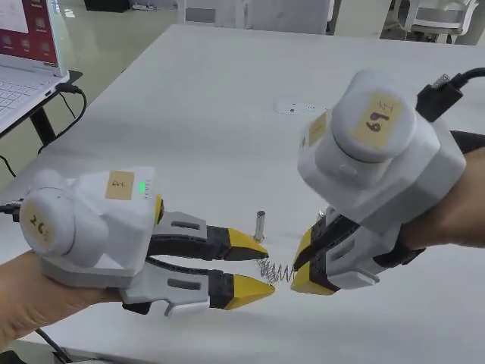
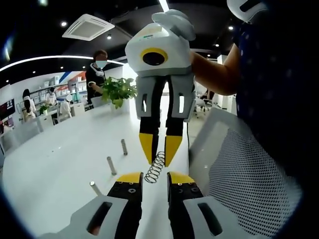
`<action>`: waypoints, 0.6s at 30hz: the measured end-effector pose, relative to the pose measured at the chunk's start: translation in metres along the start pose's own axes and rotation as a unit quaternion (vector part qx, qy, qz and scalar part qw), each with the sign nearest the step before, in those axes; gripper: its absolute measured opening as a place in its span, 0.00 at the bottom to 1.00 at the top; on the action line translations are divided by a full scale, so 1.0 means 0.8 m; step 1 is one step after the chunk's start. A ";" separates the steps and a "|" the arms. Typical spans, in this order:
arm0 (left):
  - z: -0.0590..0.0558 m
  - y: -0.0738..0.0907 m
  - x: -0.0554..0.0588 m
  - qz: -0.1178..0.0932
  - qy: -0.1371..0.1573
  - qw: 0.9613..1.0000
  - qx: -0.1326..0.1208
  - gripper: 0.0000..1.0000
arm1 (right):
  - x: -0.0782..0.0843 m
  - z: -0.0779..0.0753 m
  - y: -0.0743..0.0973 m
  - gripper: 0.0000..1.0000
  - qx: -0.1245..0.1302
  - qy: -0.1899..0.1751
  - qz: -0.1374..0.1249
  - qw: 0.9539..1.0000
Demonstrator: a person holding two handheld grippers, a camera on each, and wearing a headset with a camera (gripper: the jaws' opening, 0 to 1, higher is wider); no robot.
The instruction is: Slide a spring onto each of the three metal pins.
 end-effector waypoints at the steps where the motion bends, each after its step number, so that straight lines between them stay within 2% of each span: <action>1: -0.001 -0.002 -0.001 0.002 -0.001 1.000 0.002 0.11 | -0.001 0.001 0.001 0.08 -0.003 0.004 0.000 1.000; 8: -0.002 -0.004 -0.001 0.014 -0.009 1.000 0.008 0.06 | -0.003 0.003 0.003 0.08 -0.012 0.014 0.004 1.000; 18: 0.000 -0.003 0.000 0.020 -0.023 1.000 0.002 0.03 | -0.011 -0.001 0.014 0.08 -0.010 -0.007 -0.015 1.000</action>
Point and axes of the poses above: the centre of the closed fingertips' face, and the gripper's own axes: y roughly backward along the fingers, z roughly to its left, x roughly out of its underside, the point moved 8 cm from there along y, roughly backward along the fingers, and after that the axes turned 13 degrees about x, right-handed, at the moved point
